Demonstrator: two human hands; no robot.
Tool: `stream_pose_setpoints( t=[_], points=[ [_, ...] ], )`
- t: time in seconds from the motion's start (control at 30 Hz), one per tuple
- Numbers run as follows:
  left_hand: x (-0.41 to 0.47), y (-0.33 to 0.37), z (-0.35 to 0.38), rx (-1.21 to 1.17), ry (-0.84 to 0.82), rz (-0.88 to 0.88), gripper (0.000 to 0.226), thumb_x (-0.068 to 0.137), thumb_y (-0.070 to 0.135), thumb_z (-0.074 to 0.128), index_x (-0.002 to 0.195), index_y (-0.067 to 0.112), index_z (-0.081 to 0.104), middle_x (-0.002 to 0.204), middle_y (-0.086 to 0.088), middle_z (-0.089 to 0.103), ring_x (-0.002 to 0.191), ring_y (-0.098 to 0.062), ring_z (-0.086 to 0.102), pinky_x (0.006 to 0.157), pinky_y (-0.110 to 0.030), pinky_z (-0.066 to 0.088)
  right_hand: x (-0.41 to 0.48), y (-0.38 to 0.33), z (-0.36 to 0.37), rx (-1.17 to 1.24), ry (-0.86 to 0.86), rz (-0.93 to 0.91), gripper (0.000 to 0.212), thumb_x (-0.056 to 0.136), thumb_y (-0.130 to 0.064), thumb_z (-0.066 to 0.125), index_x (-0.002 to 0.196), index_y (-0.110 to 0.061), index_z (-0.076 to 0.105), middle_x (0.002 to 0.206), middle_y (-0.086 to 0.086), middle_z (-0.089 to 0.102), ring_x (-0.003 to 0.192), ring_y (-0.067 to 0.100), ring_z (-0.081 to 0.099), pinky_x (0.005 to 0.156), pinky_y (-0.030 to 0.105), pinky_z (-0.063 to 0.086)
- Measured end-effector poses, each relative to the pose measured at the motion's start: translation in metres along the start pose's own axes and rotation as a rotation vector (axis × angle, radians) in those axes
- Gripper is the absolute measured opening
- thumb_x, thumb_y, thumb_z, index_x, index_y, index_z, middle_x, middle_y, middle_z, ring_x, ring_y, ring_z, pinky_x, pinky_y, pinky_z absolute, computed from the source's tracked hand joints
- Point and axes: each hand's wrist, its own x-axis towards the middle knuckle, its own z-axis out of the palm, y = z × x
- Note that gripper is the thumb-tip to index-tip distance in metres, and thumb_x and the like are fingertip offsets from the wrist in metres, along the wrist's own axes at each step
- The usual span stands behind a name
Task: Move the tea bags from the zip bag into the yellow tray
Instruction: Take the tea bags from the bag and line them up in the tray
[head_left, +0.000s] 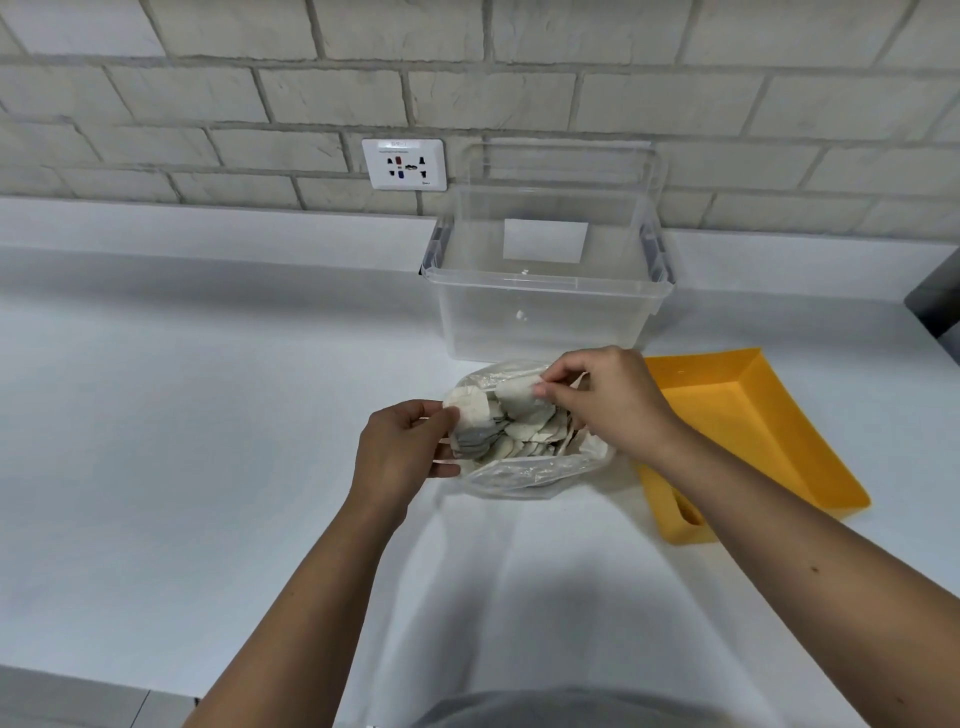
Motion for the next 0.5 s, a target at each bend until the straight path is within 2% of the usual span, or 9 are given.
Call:
stream_pose_setpoints(
  t=[0.07, 0.13, 0.2, 0.3, 0.4, 0.5],
  points=[
    [-0.001, 0.002, 0.003, 0.000, -0.007, -0.005, 0.014, 0.094, 0.013, 0.064, 0.093, 0.001, 0.072, 0.076, -0.010, 0.068, 0.053, -0.015, 0.062, 0.058, -0.033, 0.061, -0.007, -0.008, -0.003, 0.091, 0.058, -0.030, 0.008, 0.078, -0.025, 0.080, 0.077, -0.019, 0.075, 0.059, -0.026, 0.063, 0.053, 0.007, 0.062, 0.053, 0.015, 0.047],
    [-0.003, 0.004, 0.008, -0.005, -0.031, -0.017, 0.016, 0.094, 0.014, 0.064, 0.092, 0.000, 0.072, 0.075, -0.010, 0.069, 0.053, -0.017, 0.064, 0.058, -0.032, 0.061, -0.013, -0.013, -0.001, 0.101, 0.102, -0.117, 0.009, 0.079, -0.025, 0.079, 0.077, -0.019, 0.074, 0.071, -0.018, 0.068, 0.053, 0.012, 0.063, 0.056, 0.021, 0.049],
    [-0.005, 0.006, 0.011, -0.031, -0.066, -0.042, 0.018, 0.095, 0.015, 0.063, 0.093, 0.000, 0.072, 0.077, -0.012, 0.072, 0.059, -0.022, 0.067, 0.060, -0.031, 0.061, -0.018, -0.014, 0.005, 0.058, 0.048, -0.198, 0.007, 0.082, -0.026, 0.077, 0.081, -0.020, 0.073, 0.086, -0.010, 0.072, 0.060, 0.009, 0.064, 0.062, 0.026, 0.051],
    [-0.008, 0.007, 0.014, -0.080, -0.120, -0.078, 0.019, 0.096, 0.017, 0.060, 0.094, 0.005, 0.074, 0.086, -0.014, 0.076, 0.070, -0.025, 0.070, 0.064, -0.031, 0.061, -0.023, -0.010, 0.014, 0.009, -0.090, -0.248, 0.007, 0.085, -0.028, 0.073, 0.089, -0.022, 0.073, 0.102, -0.007, 0.074, 0.076, 0.013, 0.068, 0.069, 0.034, 0.053],
    [-0.011, 0.008, 0.013, -0.070, -0.138, -0.072, 0.025, 0.099, 0.021, 0.055, 0.097, 0.008, 0.076, 0.090, -0.014, 0.077, 0.075, -0.024, 0.071, 0.067, -0.030, 0.061, -0.023, -0.006, 0.018, -0.090, -0.156, -0.284, 0.008, 0.087, -0.033, 0.069, 0.092, -0.027, 0.070, 0.103, -0.003, 0.074, 0.076, 0.011, 0.060, 0.071, 0.037, 0.050],
    [-0.013, 0.011, 0.012, -0.100, -0.130, -0.082, 0.036, 0.103, 0.032, 0.047, 0.095, 0.012, 0.076, 0.085, -0.008, 0.078, 0.070, -0.022, 0.073, 0.066, -0.031, 0.059, -0.021, -0.006, 0.017, -0.158, -0.168, -0.306, 0.008, 0.088, -0.036, 0.066, 0.092, -0.029, 0.068, 0.100, 0.000, 0.073, 0.080, 0.010, 0.058, 0.074, 0.038, 0.049]
  ],
)
